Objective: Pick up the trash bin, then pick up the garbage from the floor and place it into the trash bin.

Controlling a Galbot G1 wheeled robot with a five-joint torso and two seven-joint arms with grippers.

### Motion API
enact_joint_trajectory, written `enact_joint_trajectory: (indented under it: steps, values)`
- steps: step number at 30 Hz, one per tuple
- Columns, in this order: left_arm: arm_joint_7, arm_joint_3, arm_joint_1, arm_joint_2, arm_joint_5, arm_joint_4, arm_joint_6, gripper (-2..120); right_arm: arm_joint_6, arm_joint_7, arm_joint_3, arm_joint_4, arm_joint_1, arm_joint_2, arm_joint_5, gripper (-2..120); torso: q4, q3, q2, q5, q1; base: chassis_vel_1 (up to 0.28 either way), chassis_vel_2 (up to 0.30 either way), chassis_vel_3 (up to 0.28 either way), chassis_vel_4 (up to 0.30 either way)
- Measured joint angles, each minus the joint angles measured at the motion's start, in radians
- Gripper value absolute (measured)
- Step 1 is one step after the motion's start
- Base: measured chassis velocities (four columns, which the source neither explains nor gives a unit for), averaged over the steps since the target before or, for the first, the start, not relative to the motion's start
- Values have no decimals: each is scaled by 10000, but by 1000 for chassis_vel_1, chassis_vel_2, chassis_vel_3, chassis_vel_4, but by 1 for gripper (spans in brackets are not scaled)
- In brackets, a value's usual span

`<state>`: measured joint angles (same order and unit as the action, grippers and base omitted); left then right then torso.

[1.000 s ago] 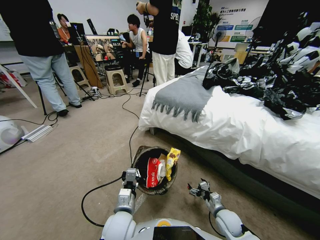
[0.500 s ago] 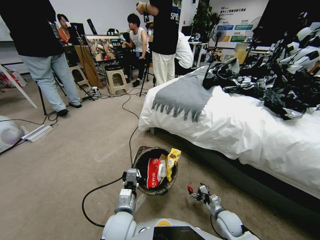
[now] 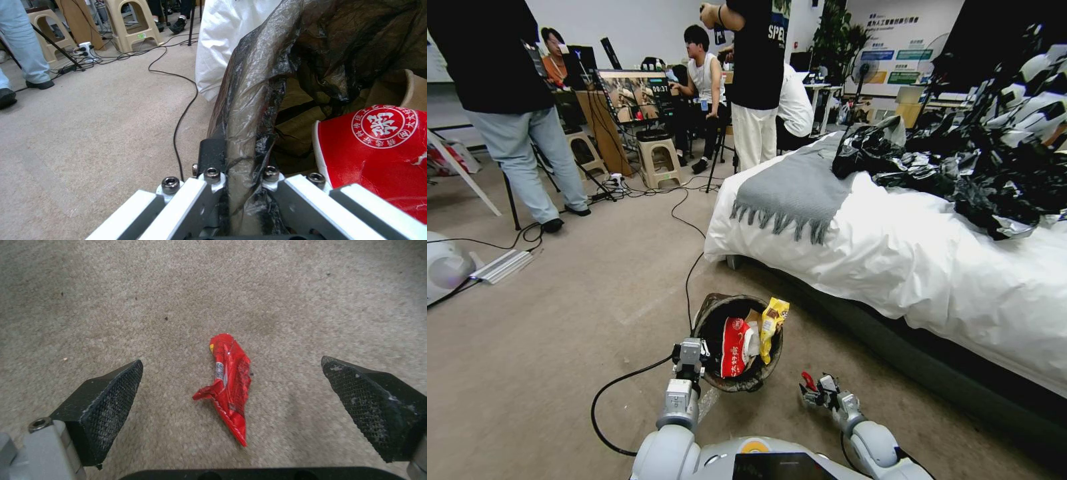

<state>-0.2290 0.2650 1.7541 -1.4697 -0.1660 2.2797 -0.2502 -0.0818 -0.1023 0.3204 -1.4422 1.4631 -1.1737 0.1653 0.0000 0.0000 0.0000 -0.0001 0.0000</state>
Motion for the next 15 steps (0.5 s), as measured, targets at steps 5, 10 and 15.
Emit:
enact_joint_trajectory:
  steps: [5,10,15]
  values:
    - [0,-17,9,0,-23,-13,2,0,91,-35,0,213,-110,-104,-52,100,0,0,0,0,-1,0,0,0,0]
    - [0,-21,35,-3,-52,-19,6,0,272,-54,-4,649,-334,-303,-110,100,0,0,0,0,0,0,0,0,0]
    - [-1,-10,52,-3,-62,-17,6,0,315,-52,-19,769,-400,-356,-121,97,0,0,0,0,-1,0,0,0,0]
